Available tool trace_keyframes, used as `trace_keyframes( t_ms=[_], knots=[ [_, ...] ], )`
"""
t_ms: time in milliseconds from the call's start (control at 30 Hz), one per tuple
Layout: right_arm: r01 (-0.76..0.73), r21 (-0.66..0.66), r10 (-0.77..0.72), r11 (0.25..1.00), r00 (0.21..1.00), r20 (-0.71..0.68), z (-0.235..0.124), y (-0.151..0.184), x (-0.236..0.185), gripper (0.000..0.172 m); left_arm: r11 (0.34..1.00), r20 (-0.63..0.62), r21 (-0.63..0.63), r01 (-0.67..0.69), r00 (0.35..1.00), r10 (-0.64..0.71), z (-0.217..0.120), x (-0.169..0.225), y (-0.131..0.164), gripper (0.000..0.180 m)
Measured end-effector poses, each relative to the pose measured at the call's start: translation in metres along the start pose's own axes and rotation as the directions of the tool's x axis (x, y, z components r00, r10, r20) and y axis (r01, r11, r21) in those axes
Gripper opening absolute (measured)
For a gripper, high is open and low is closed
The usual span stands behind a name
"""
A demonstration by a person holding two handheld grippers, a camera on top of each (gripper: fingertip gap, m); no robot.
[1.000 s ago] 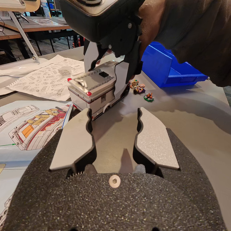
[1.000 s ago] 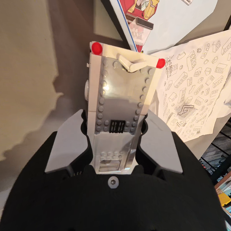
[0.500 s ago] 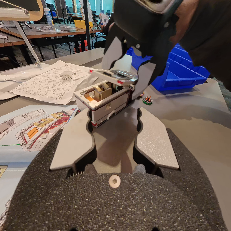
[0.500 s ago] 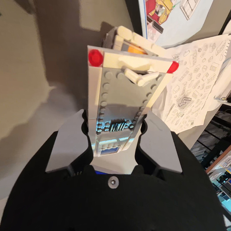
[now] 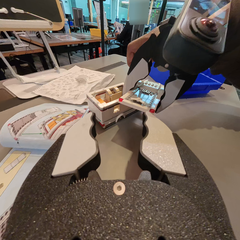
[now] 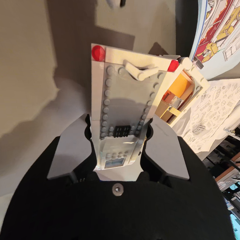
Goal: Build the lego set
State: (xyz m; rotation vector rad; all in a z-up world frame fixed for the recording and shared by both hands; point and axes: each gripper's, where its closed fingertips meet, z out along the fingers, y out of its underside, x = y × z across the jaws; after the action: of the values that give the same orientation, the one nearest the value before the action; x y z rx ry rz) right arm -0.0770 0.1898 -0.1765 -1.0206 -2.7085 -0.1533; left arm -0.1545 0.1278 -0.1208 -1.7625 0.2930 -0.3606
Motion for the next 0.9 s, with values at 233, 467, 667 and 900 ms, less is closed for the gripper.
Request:
trace_keyframes(
  t_ms=[233, 467, 667, 900],
  knots=[
    [0.022, -0.013, -0.023, 1.0, 1.0, -0.012, 0.008, 0.002, 0.004, 0.085, 0.999, 0.031, 0.019, 0.035, 0.999, -0.035, -0.016, -0.008, 0.002, 0.069],
    [0.039, -0.037, -0.04, 0.999, 0.999, -0.017, 0.013, 0.004, 0.007, 0.086, 0.999, 0.018, 0.011, 0.036, 0.999, -0.036, -0.015, -0.006, 0.005, 0.069],
    [0.016, -0.035, -0.016, 0.999, 1.0, 0.003, 0.01, 0.006, 0.01, 0.085, 1.0, 0.009, 0.002, 0.03, 0.999, -0.03, -0.014, -0.004, 0.006, 0.069],
    [-0.084, -0.011, 0.083, 0.996, 0.996, -0.042, -0.003, 0.011, 0.027, 0.085, 0.999, 0.006, -0.003, 0.032, 0.999, -0.032, -0.014, -0.004, 0.007, 0.069]
  ],
)
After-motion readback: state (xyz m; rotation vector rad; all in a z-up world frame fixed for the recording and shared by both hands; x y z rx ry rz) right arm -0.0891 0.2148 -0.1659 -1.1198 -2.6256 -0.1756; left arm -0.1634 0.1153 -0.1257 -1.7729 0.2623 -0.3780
